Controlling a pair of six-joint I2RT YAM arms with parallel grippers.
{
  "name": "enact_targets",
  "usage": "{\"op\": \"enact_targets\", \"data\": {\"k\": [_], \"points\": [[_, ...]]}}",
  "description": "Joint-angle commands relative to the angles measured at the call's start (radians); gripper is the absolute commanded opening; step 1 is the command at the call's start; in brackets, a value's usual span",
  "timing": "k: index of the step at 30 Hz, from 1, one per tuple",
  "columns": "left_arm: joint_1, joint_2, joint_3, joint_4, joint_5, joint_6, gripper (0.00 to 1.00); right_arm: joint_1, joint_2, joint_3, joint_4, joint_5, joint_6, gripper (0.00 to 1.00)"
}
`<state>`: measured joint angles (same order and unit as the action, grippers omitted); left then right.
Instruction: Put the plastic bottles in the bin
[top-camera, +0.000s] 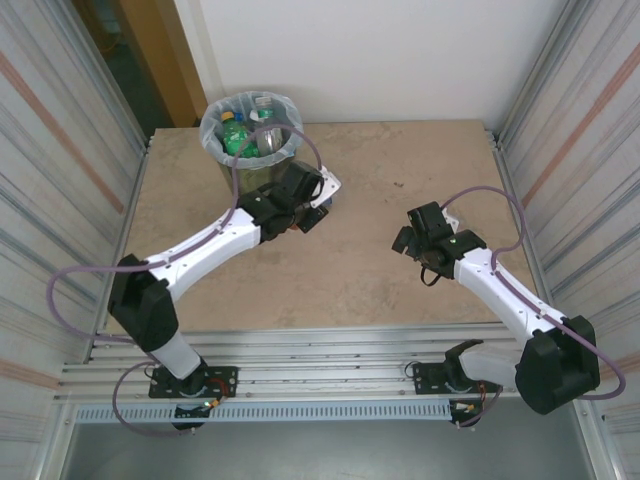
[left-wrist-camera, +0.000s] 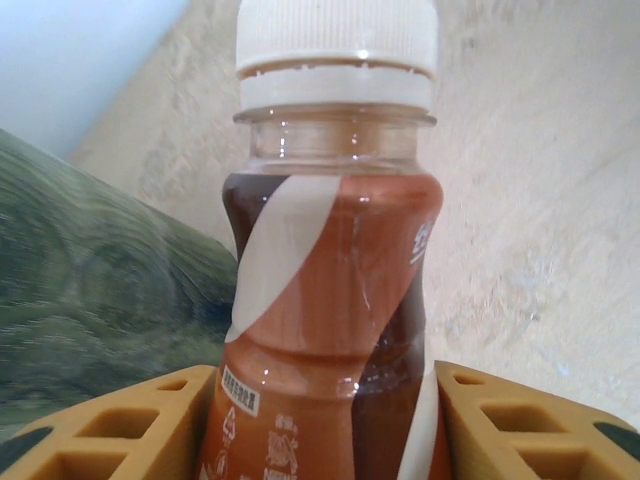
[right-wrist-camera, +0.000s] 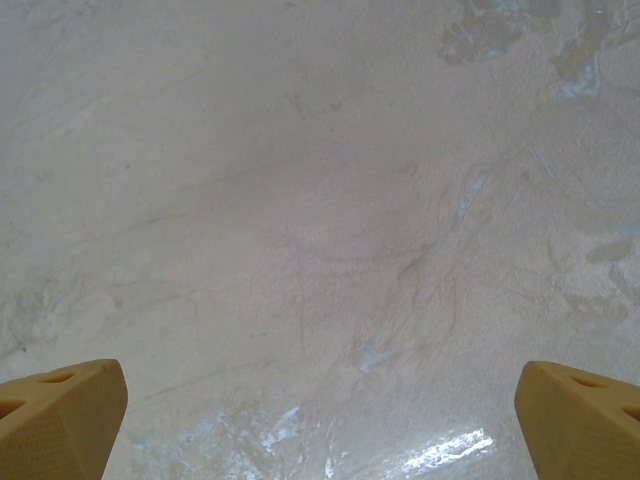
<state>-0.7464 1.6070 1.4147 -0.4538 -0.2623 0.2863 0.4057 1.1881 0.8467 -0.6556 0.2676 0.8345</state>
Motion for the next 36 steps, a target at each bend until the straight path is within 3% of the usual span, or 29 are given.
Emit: {"op": "enact_targets", "data": {"k": [1,8,18,28,36], "points": [[-0.001,-0.083,-0.001,0.111,0.020,-0.023,0.40,0.004,-0.005,-0.015,-0.007,0.015,0.026,0.98],[0.055,-0.132,0.043,0.269,0.014,-0.061,0.39,0.002,-0.020,-0.020,-0.011,0.017,0.028,0.98],[0.251,-0.071,0.127,0.468,0.056,-0.304,0.39,0.003,-0.044,-0.026,-0.030,0.024,0.035,0.98],[0.393,0.063,0.208,0.499,0.099,-0.569,0.38,0.004,-0.065,-0.028,-0.045,0.029,0.039,0.98],[0.407,0.143,0.273,0.434,0.051,-0.619,0.43,0.003,-0.062,-0.020,-0.050,0.032,0.035,0.98]]}}
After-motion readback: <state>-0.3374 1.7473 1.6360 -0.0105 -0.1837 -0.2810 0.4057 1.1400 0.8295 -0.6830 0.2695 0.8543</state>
